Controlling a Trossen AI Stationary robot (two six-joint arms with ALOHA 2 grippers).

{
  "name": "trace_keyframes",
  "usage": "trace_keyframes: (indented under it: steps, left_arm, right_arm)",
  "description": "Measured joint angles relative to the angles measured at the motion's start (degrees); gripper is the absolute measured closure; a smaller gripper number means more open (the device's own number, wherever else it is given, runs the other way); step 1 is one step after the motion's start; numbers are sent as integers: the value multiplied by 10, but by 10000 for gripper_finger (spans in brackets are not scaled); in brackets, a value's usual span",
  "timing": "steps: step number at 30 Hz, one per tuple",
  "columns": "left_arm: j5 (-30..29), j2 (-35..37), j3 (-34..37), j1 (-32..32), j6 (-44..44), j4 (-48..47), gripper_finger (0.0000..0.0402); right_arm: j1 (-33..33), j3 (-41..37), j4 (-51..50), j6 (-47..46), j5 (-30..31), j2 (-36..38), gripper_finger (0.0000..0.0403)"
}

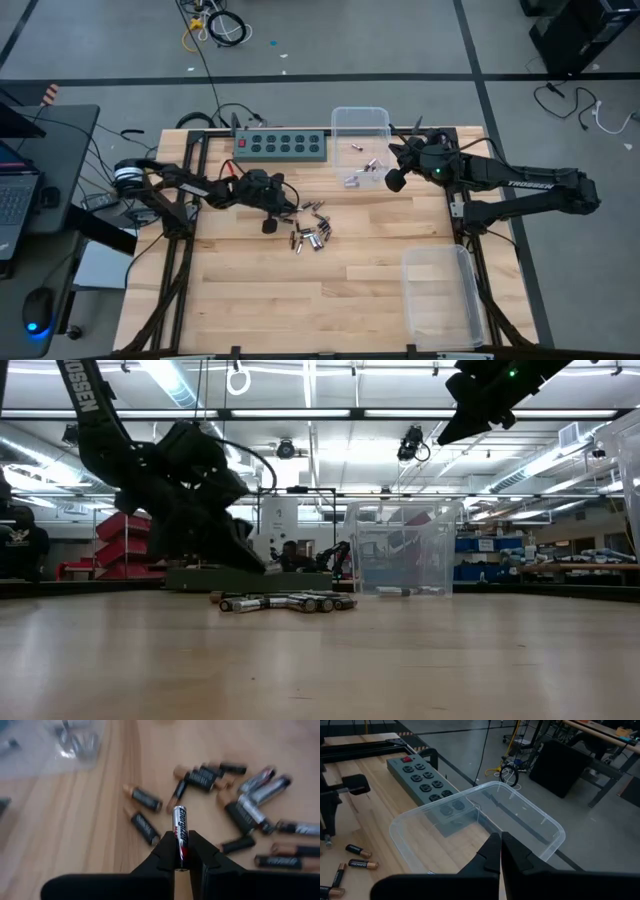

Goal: Sort batteries
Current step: Put the silver battery into the top transparent bin

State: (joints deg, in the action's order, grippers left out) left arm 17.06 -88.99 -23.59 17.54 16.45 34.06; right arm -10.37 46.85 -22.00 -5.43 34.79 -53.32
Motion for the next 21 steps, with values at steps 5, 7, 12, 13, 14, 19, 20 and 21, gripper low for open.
trace_keyframes:
  steps: [5, 7, 12, 13, 14, 19, 20, 21]
  left_arm:
    - [2, 54, 0, -16, -6, 4, 382]
    - [3, 77, -1, -20, -8, 4, 382]
    - [3, 121, -1, -23, -31, 65, 382]
    - [4, 126, -1, -23, -34, 89, 382]
    - [4, 127, -1, -23, -37, 116, 382]
    - [4, 122, -17, -23, -60, 199, 383]
    - [4, 121, -24, -23, -62, 197, 383]
    - [4, 121, -30, -23, -65, 192, 383]
  right_arm:
    - [0, 0, 0, 0, 0, 0, 400]
    - [0, 0, 0, 0, 0, 0, 400]
    - [0, 0, 0, 0, 0, 0, 400]
    - [0, 0, 0, 0, 0, 0, 400]
    - [0, 0, 0, 0, 0, 0, 400]
    - [1, 0, 0, -2, -1, 0, 400]
    - [1, 0, 0, -2, -1, 0, 400]
    - [1, 0, 0, -2, -2, 0, 400]
